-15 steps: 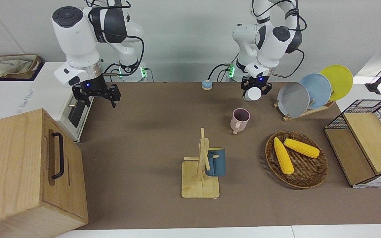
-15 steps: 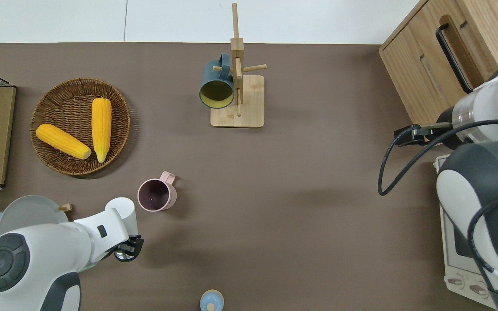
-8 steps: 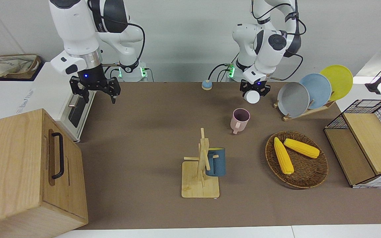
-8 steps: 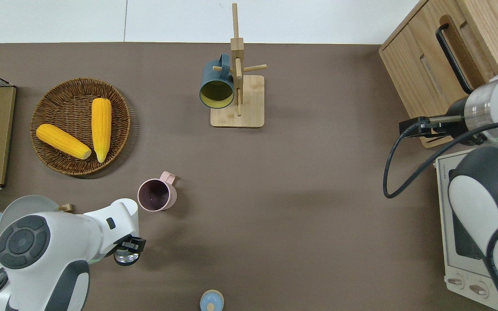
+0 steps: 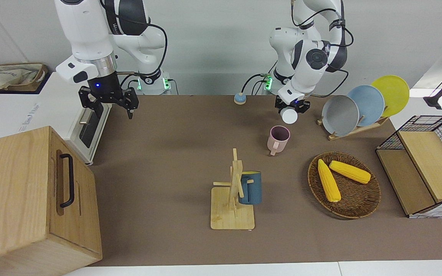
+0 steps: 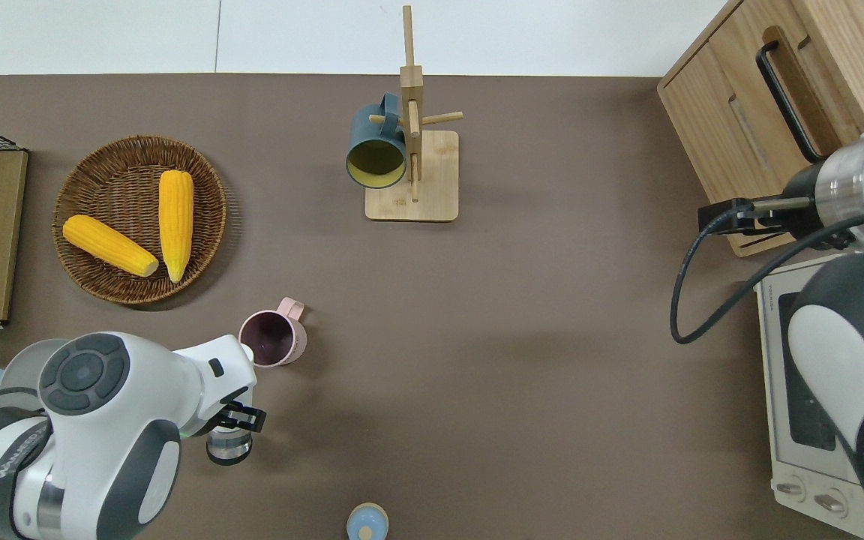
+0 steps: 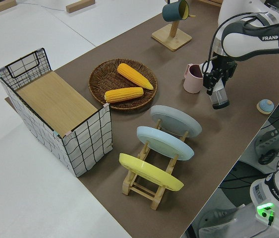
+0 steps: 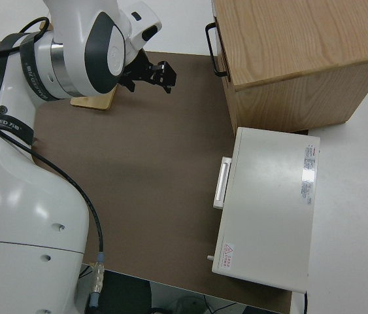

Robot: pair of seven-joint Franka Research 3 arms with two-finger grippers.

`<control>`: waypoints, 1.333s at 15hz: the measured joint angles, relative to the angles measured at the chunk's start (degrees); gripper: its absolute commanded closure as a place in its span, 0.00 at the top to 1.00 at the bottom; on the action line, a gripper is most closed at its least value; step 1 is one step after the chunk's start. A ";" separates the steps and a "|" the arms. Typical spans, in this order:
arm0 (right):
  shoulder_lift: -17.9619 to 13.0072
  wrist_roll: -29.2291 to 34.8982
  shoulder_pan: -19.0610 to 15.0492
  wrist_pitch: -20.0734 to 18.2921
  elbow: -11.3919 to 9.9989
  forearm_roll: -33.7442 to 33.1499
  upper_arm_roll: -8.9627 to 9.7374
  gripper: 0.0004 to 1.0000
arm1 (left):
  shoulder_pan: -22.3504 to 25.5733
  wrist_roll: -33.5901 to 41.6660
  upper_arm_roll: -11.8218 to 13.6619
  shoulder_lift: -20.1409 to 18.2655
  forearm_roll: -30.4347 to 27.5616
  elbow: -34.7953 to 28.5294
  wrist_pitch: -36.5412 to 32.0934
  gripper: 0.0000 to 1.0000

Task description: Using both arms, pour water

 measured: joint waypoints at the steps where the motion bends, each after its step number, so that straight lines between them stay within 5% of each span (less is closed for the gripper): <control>1: -0.01 0.00 -0.01 0.00 0.05 0.00 -0.02 0.99 | -0.13 -0.41 -0.26 0.90 0.00 0.99 -0.78 0.00; 10: -0.15 0.00 0.04 0.00 0.63 0.00 0.16 0.99 | -0.33 -2.07 -0.48 7.50 0.09 8.05 -8.15 0.00; 20: -0.15 0.00 0.04 0.00 0.63 0.00 0.15 0.99 | -0.33 -3.97 -0.62 8.45 0.27 11.55 -13.60 0.00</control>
